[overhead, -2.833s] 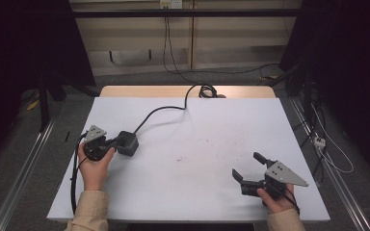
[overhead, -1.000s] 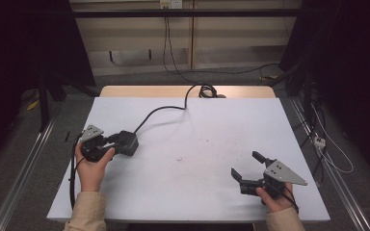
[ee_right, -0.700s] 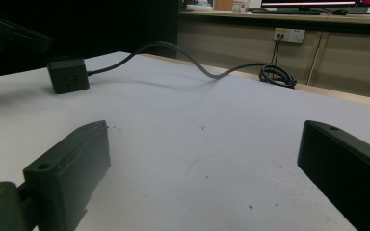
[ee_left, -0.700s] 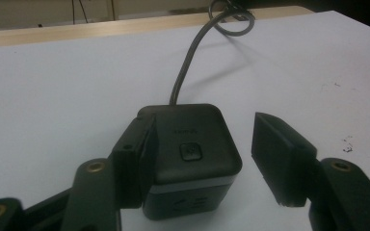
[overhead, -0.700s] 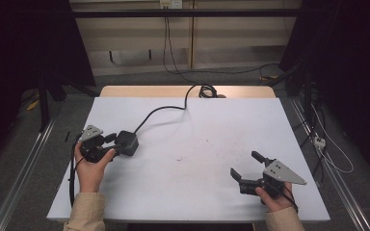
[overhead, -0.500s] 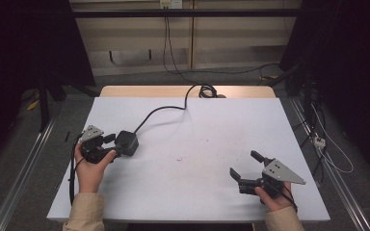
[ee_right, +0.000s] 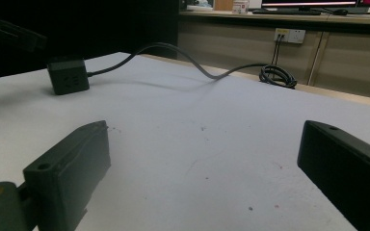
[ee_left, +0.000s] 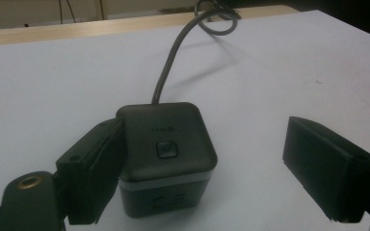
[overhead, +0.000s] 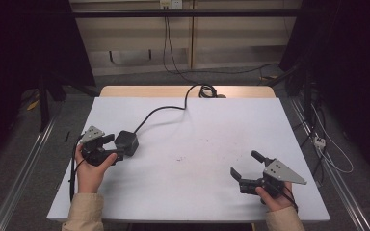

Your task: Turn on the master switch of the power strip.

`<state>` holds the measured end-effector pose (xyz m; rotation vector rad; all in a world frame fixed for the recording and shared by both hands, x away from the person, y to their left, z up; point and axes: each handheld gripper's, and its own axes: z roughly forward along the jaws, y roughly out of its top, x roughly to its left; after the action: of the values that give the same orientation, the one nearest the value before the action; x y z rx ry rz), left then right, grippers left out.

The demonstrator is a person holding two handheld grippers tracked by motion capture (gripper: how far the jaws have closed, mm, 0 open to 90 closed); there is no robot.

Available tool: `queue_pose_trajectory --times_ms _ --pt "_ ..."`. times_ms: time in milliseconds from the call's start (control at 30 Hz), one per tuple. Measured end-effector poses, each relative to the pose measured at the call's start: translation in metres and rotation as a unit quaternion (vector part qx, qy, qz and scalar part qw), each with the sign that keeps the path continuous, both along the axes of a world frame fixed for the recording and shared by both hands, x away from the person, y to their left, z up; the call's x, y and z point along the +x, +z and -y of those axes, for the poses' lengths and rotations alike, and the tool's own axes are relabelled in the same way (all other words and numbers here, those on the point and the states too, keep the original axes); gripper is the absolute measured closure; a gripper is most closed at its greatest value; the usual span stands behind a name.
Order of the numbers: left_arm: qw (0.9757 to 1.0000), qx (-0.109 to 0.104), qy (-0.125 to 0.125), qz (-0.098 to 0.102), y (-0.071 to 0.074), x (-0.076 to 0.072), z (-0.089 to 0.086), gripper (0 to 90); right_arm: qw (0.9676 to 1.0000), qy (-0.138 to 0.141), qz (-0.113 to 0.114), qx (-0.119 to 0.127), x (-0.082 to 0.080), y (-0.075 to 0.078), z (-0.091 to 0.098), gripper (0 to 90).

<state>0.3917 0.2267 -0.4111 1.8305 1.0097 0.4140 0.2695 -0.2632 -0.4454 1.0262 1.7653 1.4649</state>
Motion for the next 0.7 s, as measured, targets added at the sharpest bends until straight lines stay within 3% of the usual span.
queue_pose_trajectory --times_ms 433,700 --pt "0.9998 0.008 -0.018 -0.002 0.0 -0.011 0.002 11.2 1.0 -0.001 -0.001 0.004 -0.002 0.0 0.002 3.7" --pt "0.9996 -0.001 -0.029 -0.004 -0.004 -0.016 0.002 10.8 1.0 0.0 -0.002 0.004 -0.001 0.0 0.001 3.7"
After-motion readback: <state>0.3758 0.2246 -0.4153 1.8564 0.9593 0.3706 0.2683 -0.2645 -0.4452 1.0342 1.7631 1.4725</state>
